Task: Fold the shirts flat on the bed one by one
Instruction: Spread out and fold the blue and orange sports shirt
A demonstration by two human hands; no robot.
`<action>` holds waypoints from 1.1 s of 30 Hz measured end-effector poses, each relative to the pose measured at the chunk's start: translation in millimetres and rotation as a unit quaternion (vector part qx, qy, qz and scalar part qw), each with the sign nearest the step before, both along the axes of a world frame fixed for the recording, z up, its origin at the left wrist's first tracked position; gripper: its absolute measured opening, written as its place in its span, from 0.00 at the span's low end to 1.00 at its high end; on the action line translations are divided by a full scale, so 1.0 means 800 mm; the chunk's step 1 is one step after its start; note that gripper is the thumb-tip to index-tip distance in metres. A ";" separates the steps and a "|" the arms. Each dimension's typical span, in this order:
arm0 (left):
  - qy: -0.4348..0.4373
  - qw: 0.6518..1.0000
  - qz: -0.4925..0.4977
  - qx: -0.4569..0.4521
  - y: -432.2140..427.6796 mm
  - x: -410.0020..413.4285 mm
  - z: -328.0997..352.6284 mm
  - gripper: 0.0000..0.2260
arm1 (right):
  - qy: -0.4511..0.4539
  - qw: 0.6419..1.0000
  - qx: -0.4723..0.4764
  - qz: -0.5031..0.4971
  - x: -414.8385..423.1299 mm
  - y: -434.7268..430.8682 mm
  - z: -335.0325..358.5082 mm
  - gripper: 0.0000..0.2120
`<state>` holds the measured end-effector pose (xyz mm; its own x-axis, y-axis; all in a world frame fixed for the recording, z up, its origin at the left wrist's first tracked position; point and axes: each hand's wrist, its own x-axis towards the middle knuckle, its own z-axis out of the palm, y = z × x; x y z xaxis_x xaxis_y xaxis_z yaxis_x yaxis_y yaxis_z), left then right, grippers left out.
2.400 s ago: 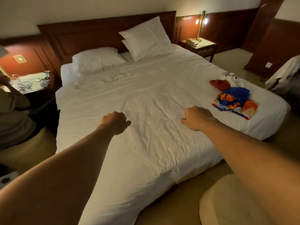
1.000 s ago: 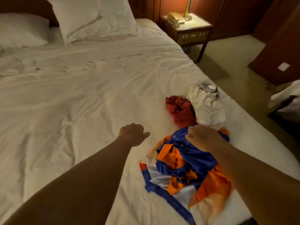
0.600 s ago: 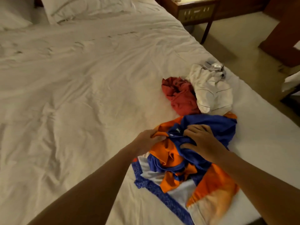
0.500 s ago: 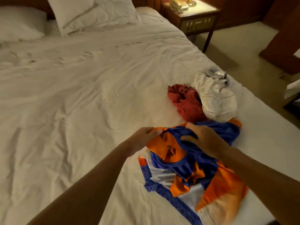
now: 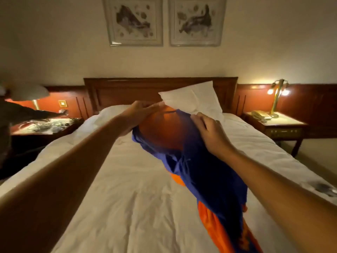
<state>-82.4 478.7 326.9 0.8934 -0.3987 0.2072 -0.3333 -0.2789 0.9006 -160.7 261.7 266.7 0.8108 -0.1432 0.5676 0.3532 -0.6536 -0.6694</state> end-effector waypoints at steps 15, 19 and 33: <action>-0.025 0.998 -0.046 0.023 0.073 -0.124 -0.231 0.13 | 0.175 0.970 0.152 -0.075 -0.152 0.059 -0.242 0.21; 0.054 0.977 -0.046 0.201 0.054 -0.197 -0.367 0.10 | 0.290 0.939 0.039 -0.181 -0.245 0.014 -0.360 0.18; -0.101 0.964 -0.098 0.226 0.077 -0.300 -0.552 0.02 | 0.161 0.887 -0.429 -0.050 -0.314 0.049 -0.458 0.18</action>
<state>-322.1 540.4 -114.4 0.7512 -0.6461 0.1354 -0.5759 -0.5412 0.6127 -411.7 300.9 -99.9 0.9584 0.1492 0.2434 0.1453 -0.9888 0.0340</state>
